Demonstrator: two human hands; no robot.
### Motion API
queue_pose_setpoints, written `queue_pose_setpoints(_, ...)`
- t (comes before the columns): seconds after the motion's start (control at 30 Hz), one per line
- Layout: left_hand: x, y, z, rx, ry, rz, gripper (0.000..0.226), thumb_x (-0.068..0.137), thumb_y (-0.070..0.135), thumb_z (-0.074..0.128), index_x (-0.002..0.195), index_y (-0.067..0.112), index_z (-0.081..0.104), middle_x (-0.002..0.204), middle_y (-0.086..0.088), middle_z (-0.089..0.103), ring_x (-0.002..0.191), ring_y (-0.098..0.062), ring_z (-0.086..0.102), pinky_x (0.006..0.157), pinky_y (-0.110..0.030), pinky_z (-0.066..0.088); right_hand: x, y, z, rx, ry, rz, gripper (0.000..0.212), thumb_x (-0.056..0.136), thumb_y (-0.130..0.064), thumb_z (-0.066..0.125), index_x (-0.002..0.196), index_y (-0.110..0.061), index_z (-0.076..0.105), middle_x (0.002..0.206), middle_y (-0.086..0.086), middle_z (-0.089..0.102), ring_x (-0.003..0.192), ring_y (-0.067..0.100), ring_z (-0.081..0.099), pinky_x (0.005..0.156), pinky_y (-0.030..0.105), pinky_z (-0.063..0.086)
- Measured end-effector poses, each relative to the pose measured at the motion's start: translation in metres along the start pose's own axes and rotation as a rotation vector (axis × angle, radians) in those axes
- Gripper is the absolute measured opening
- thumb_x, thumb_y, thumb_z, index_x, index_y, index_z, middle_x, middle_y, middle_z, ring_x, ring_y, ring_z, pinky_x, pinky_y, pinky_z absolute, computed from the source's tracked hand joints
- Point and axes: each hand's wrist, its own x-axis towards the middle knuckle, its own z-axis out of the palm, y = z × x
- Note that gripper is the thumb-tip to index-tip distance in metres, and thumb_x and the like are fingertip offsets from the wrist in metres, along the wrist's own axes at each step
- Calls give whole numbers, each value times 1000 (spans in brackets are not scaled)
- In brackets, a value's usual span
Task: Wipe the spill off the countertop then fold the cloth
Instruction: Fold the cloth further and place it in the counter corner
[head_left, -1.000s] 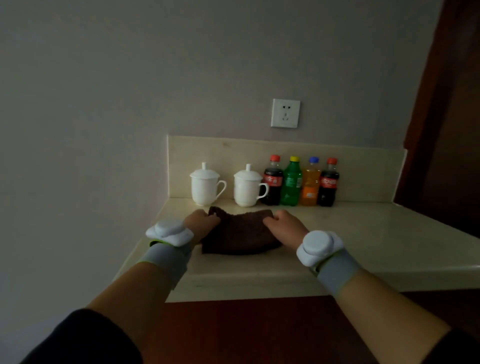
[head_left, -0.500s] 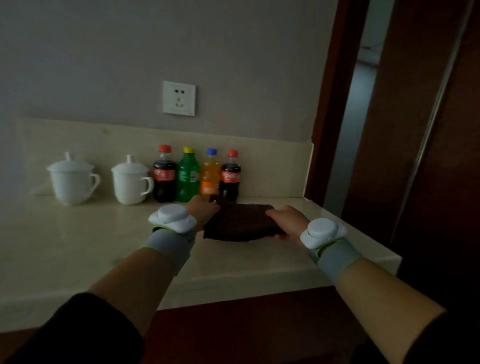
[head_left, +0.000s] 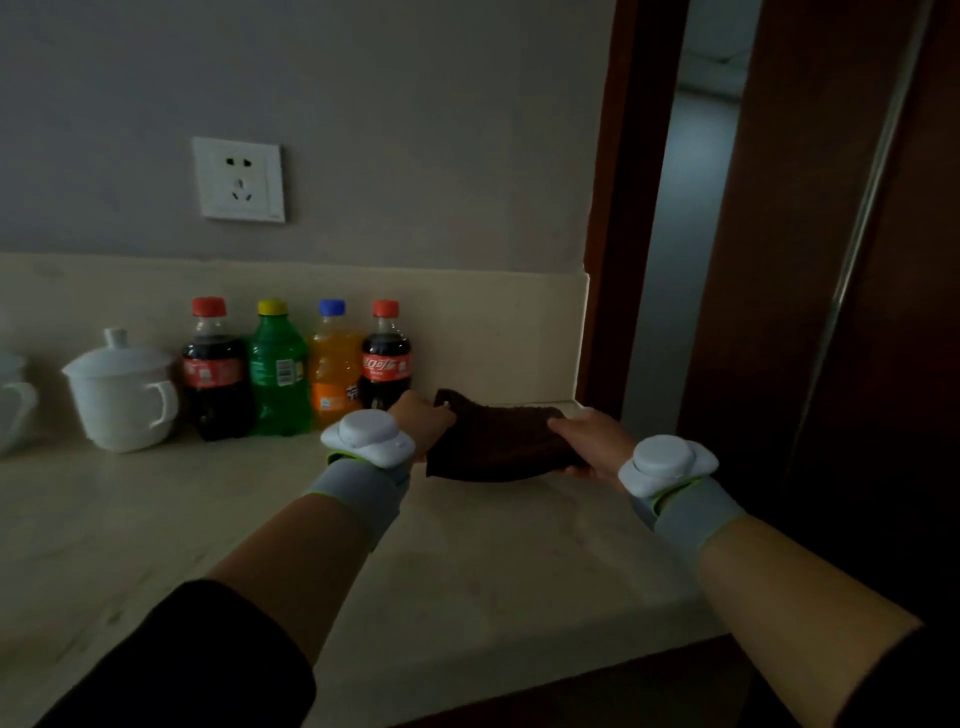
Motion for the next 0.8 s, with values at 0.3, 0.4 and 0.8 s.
queue_pose_setpoints(0.3,57,20,42,47,-23,-12,42,91,17,51,52,5,39,55,-8,39,49,-19,40,65,-30,36,71,17,-24,172,22,82,39,94,-21,49,123,5,52,82,6,52,68,14,52,35,14,47)
queue_pose_setpoints(0.4,71,23,55,33,-10,-23,43,91,15,50,50,7,37,53,-8,37,51,-22,39,65,-30,33,92,24,-31,203,5,87,25,93,-15,50,105,5,58,89,12,52,68,15,51,33,14,48)
queue_pose_setpoints(0.8,113,49,97,-106,318,-62,31,79,13,63,108,1,60,110,-23,65,102,-37,61,80,-32,48,164,43,-62,-455,114,-157,44,90,-29,54,127,-7,47,130,18,51,115,35,55,95,37,45)
